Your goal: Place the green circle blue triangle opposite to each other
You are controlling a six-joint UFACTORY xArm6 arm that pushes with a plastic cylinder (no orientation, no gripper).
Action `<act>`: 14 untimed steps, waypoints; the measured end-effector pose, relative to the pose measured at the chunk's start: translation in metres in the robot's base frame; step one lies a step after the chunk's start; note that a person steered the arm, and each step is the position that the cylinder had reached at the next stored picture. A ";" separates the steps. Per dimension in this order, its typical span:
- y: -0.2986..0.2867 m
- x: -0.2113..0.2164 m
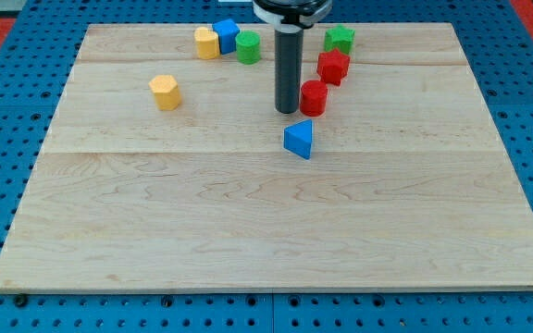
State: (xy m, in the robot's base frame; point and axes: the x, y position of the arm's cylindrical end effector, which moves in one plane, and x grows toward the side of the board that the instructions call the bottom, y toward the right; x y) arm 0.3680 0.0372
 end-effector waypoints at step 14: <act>-0.057 -0.028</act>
State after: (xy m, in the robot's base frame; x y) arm 0.3397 -0.0202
